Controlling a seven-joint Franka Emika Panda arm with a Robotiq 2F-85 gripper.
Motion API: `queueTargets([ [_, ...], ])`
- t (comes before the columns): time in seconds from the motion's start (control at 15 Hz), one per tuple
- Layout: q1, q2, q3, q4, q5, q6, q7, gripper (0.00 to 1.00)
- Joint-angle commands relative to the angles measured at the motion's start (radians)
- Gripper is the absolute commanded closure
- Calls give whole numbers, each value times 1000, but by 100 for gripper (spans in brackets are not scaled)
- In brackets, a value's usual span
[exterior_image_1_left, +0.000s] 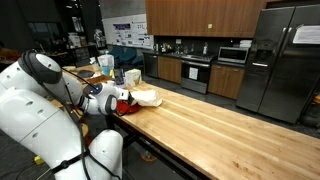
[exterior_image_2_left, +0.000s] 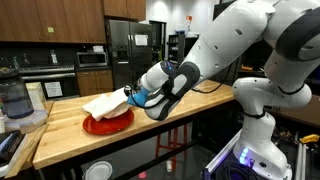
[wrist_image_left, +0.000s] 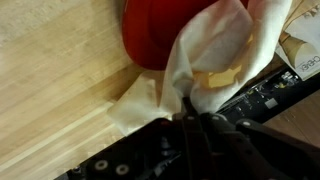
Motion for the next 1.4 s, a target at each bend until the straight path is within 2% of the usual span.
queueTargets([
  [0.0, 21, 13, -44, -9, 14, 19, 3, 99],
  [0.07, -10, 48, -29, 12, 73, 42, -21, 99],
  [0.13, -17, 80, -40, 14, 56, 56, 32, 99],
  [0.47, -94, 204, -28, 51, 118, 90, 47, 99],
  [0.8, -60, 135, -28, 32, 82, 23, 10, 99],
  [1.13, -2, 2, -7, 17, 115, 68, -95, 99],
  [1.2, 10, 14, -22, 13, 72, 57, -46, 99],
  [1.33, 10, 39, -26, 23, 87, 48, -31, 99],
])
